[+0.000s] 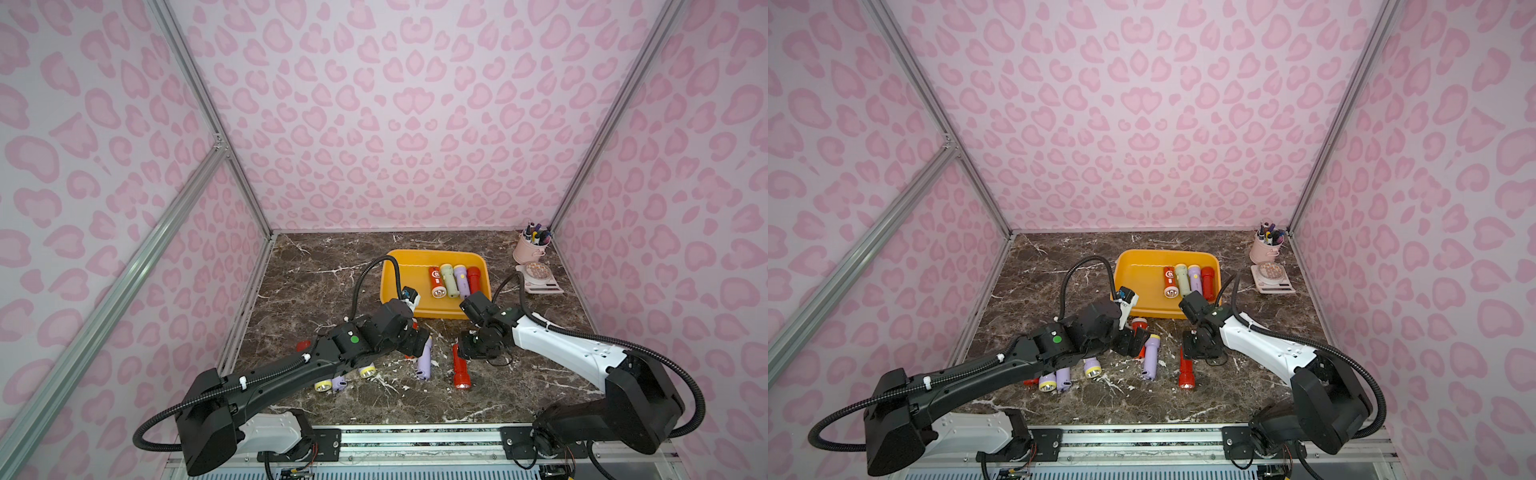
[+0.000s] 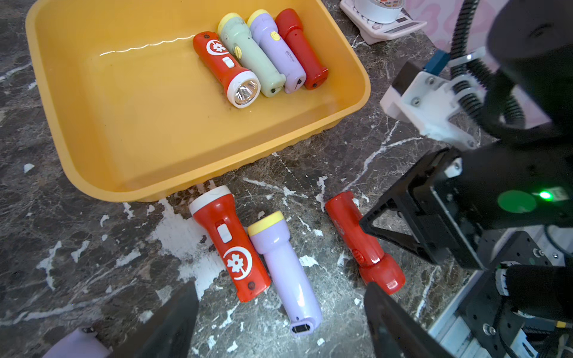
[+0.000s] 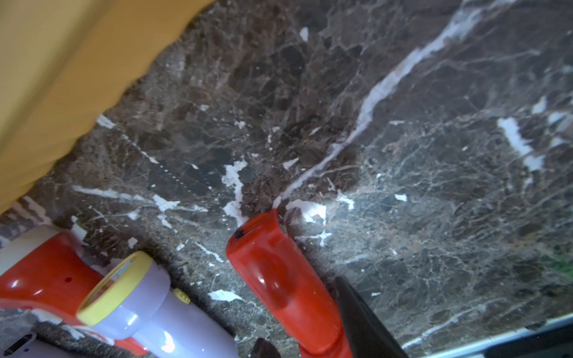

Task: Put the flashlights into the storage boxes
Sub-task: Pick up the flashlight from the center of the board.

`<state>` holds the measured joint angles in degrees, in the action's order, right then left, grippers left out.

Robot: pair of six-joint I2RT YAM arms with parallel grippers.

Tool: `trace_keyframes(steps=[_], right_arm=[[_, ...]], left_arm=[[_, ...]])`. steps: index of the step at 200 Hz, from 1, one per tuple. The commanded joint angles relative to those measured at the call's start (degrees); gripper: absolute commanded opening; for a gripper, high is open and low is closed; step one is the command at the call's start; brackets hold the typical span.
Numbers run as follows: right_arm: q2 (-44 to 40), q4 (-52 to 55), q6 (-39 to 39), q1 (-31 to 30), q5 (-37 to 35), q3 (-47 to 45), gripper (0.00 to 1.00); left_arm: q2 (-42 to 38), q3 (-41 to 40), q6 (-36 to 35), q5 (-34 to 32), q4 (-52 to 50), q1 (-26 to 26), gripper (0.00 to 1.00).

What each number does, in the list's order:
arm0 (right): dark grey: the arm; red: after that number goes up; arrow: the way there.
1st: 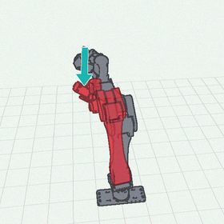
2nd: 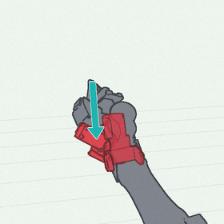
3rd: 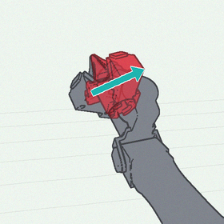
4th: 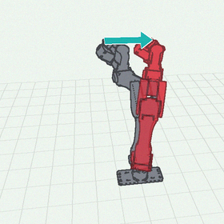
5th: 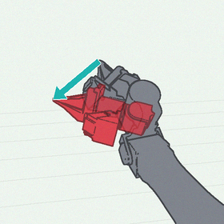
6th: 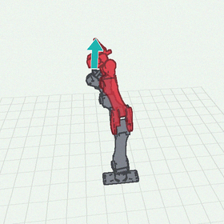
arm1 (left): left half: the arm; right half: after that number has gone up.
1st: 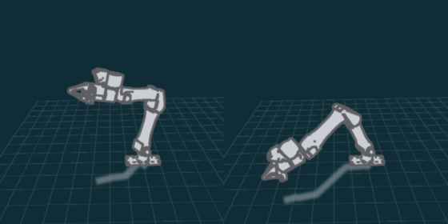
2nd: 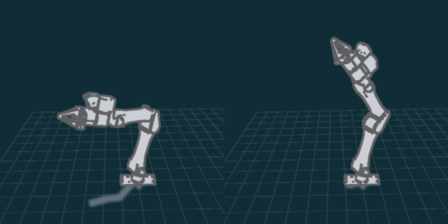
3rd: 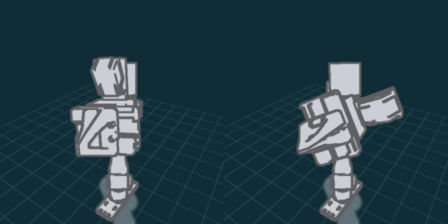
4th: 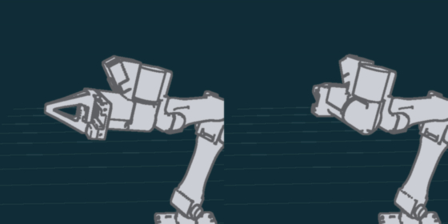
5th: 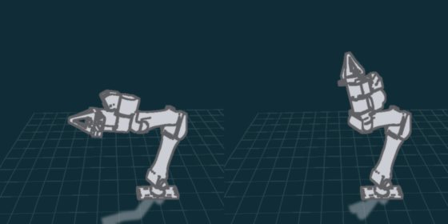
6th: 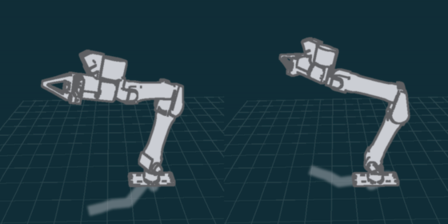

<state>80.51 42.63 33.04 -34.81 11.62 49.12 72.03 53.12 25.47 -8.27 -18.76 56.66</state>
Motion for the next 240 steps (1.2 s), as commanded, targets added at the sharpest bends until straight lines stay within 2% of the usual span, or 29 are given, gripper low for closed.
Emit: trace_keyframes(steps=[1, 62, 90, 113, 166, 240], right_arm=[[0.63, -5.28, 1.70, -0.17, 0.53, -1.49, 0.51], [7.43, -10.56, 2.07, -0.20, 3.24, -2.54, 0.51], [10.34, -11.07, 2.87, -0.17, 3.48, -2.04, 0.40], [8.44, -7.35, 3.06, -0.19, 0.47, 0.59, 0.35], [5.07, 4.58, 1.04, -0.15, -3.39, 14.67, 0.33], [18.01, 10.57, -3.20, 2.44, -3.72, 37.64, 0.33]], left_arm=[[-1.85, -0.95, 3.78, -4.41, -2.20, 1.68, 0.86], [-6.86, -2.21, 5.95, -9.42, -6.41, 3.91, 0.86], [-7.95, -2.53, 5.06, -10.32, -7.29, 3.94, 0.86], [-7.63, -2.28, 3.35, -10.84, -7.83, 3.89, 0.87], [-4.60, -2.06, -1.80, -8.47, -4.03, 0.56, 0.87], [-0.33, 1.64, -11.01, -0.83, 0.70, -7.95, 0.87]])
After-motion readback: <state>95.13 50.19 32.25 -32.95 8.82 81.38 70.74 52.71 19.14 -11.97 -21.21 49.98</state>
